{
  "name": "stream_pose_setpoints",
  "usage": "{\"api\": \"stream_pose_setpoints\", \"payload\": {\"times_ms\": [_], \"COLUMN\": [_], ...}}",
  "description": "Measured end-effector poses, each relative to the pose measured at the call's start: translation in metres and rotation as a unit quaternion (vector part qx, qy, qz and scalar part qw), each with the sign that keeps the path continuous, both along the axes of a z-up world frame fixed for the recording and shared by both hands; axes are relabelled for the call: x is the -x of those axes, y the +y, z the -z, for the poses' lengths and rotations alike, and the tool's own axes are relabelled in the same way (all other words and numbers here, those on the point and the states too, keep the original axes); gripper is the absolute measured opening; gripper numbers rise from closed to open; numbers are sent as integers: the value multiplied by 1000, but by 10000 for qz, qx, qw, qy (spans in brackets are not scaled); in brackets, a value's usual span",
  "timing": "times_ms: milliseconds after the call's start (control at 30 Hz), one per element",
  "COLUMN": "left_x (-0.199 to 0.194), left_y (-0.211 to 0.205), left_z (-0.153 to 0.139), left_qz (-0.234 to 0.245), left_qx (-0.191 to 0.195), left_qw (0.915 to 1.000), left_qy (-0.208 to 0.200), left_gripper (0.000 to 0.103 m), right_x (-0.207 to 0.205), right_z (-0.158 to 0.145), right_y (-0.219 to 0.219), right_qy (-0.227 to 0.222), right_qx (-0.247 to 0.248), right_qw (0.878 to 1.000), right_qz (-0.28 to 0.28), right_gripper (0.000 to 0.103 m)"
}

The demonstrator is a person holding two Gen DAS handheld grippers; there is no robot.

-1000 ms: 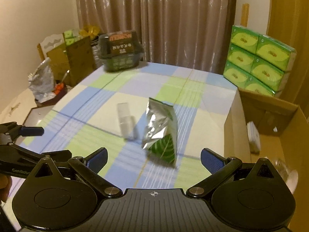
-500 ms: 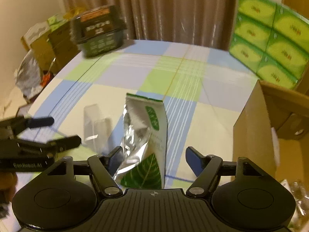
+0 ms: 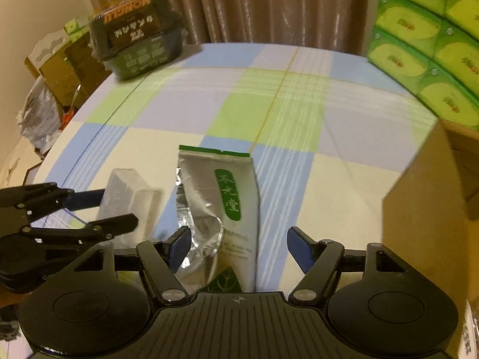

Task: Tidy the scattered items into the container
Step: 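Close the left gripper on the clear plastic case while the right grasps the silver tea pouch, then lift the clear case with the left gripper while the right lifts the tea pouch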

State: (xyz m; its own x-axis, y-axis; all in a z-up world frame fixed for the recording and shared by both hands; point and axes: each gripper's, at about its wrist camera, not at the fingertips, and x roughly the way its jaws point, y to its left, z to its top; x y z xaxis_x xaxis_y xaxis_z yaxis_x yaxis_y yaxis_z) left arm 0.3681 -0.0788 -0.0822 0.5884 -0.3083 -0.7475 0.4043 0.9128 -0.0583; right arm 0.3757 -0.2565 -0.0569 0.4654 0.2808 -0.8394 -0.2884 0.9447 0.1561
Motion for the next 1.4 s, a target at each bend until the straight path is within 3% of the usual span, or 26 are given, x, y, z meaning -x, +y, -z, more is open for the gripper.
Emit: {"api": "stream_pose_setpoints", "payload": {"times_ms": [267, 400, 467, 767, 900, 967, 1033, 1233, 1400], "left_x": [-6, -7, -6, -4, -6, -5, -3, 24, 79], "left_y": [12, 11, 12, 16, 13, 11, 10, 8, 8], "left_z": [-1, 3, 4, 8, 8, 8, 7, 0, -9], "left_qz": [119, 176, 195, 177, 217, 297, 325, 526, 752], "left_qx": [-344, -387, -352, -273, -301, -312, -395, -453, -452], "left_qw": [9993, 9991, 9992, 9995, 9993, 9991, 9987, 9976, 9961], "left_qy": [-32, -2, 17, 25, 18, -9, -41, 37, 121], "left_gripper": [40, 42, 46, 46, 45, 31, 26, 26, 26], "right_x": [-22, -28, -31, -37, -34, -32, -28, 7, 66], "right_z": [18, 29, 35, 46, 44, 42, 41, 35, 30], "right_y": [22, 31, 35, 47, 46, 45, 42, 24, 10], "right_qy": [228, 326, 389, 453, 394, 380, 417, 709, 973], "right_qx": [209, 349, 365, 596, 649, 652, 647, 431, 266], "right_qw": [9993, 9982, 9977, 9953, 9955, 9957, 9958, 9962, 9949], "right_qz": [-219, -360, -411, -609, -574, -546, -500, -257, -80], "right_gripper": [70, 79, 80, 79, 62, 58, 55, 53, 53]}}
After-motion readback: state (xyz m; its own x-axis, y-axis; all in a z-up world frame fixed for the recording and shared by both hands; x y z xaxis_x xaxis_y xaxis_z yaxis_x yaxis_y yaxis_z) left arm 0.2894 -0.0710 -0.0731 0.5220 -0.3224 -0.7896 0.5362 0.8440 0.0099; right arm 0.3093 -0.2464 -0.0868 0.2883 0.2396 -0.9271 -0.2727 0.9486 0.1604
